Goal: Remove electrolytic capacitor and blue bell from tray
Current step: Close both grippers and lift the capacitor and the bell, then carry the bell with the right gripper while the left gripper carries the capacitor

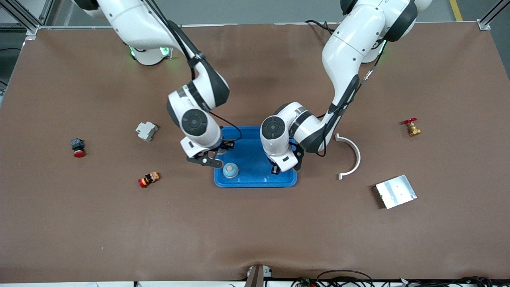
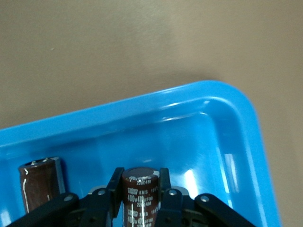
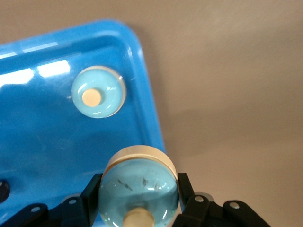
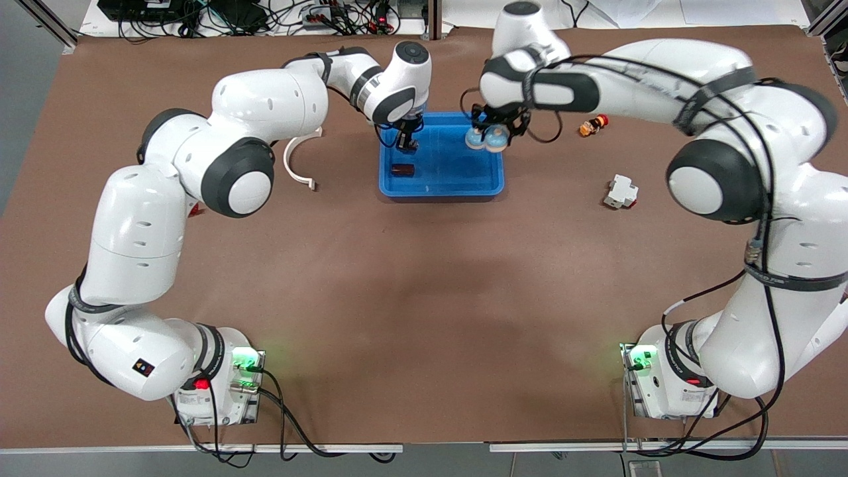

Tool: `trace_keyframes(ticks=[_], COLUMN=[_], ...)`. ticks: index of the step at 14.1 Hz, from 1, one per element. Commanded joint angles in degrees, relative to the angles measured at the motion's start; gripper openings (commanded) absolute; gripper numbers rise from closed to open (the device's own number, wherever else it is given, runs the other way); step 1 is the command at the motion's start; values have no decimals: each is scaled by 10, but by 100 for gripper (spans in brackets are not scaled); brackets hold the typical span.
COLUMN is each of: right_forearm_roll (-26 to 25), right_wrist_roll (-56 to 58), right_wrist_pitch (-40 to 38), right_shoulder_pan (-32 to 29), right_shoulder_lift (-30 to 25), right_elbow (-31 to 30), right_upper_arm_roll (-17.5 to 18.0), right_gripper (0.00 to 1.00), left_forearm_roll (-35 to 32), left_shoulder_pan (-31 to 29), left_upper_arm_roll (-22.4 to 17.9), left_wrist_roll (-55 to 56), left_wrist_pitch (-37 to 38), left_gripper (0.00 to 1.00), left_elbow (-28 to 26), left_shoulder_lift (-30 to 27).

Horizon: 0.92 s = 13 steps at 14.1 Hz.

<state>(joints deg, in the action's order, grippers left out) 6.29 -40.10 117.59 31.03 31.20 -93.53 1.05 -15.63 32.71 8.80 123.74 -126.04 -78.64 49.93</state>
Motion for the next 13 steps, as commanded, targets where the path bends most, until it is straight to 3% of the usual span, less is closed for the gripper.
trace_keyframes(ticks=[1, 4, 7, 9, 13], right_forearm_roll=[0, -5, -14, -75, -80], right_wrist_roll=[65, 112, 222, 294, 460], right_wrist_pitch=[-15, -32, -31, -28, -18], right_shoulder_pan=[-50, -115, -197, -270, -374], right_shoulder_lift=[-61, -91, -132, -169, -185], right_elbow=[-57, -98, -146, -174, -205], right_upper_arm_roll=[7, 6, 5, 20, 16], right_gripper=[19, 14, 13, 13, 13], left_forearm_roll=[-5, 41, 45, 38, 46], left_shoulder_pan=[-3, -8, -4, -1, -8], left_upper_arm_roll=[2, 3, 10, 11, 11], left_wrist_roll=[-46, -141, -164, -199, -327], left_wrist_pitch=[60, 100, 101, 101, 106], left_gripper=[0, 0, 0, 0, 0], left_elbow=[0, -2, -4, -6, -5], left_shoulder_lift=[-46, -100, -106, -108, -122])
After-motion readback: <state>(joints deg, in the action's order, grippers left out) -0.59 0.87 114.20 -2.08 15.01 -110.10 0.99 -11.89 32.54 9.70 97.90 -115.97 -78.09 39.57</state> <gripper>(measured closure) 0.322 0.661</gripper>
